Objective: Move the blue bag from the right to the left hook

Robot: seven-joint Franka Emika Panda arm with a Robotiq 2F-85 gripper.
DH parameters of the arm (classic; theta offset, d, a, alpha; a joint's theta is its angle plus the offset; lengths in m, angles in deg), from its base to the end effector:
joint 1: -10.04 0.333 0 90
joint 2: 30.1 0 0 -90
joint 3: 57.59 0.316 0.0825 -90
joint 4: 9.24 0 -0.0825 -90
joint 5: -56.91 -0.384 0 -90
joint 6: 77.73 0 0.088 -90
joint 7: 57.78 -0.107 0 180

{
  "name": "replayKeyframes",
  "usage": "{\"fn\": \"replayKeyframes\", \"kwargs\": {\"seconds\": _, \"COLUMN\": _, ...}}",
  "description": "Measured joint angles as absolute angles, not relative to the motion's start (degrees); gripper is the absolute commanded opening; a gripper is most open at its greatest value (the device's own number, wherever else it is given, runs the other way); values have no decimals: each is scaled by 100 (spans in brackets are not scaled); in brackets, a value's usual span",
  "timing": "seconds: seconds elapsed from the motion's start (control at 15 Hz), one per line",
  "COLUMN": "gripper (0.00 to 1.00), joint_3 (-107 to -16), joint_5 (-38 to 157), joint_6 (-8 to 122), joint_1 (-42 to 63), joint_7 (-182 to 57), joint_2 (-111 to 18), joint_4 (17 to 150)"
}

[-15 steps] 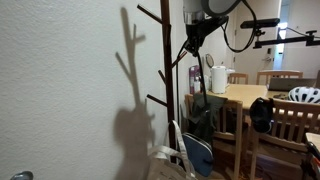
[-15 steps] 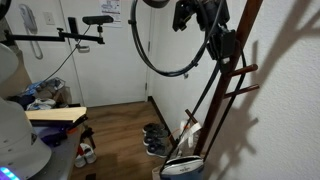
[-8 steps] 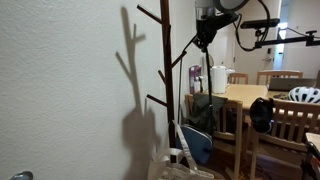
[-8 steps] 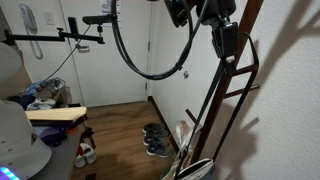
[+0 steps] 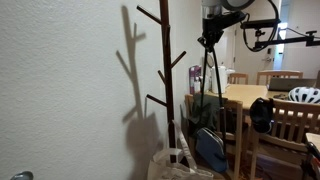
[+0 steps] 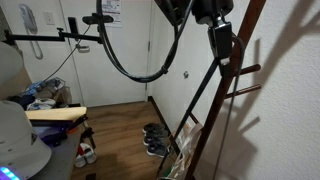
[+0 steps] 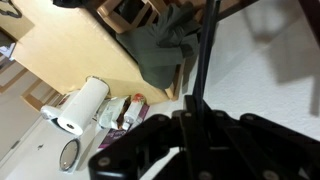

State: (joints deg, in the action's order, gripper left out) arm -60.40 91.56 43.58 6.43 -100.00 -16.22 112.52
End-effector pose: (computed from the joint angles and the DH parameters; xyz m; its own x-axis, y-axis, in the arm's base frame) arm 0.5018 -0.0844 0.5438 0.7743 -0.4276 0.4665 -0.5917 -0.7506 0.2942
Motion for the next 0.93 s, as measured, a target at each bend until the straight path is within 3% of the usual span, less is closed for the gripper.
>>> {"fn": "replayKeyframes", "kwargs": {"seconds": 0.93, "gripper": 3, "joint_3": -4809, "joint_5": 8455, "joint_6": 2123, "joint_1": 1690, "joint_7": -8184, "joint_2": -2369, "joint_4": 11153}}
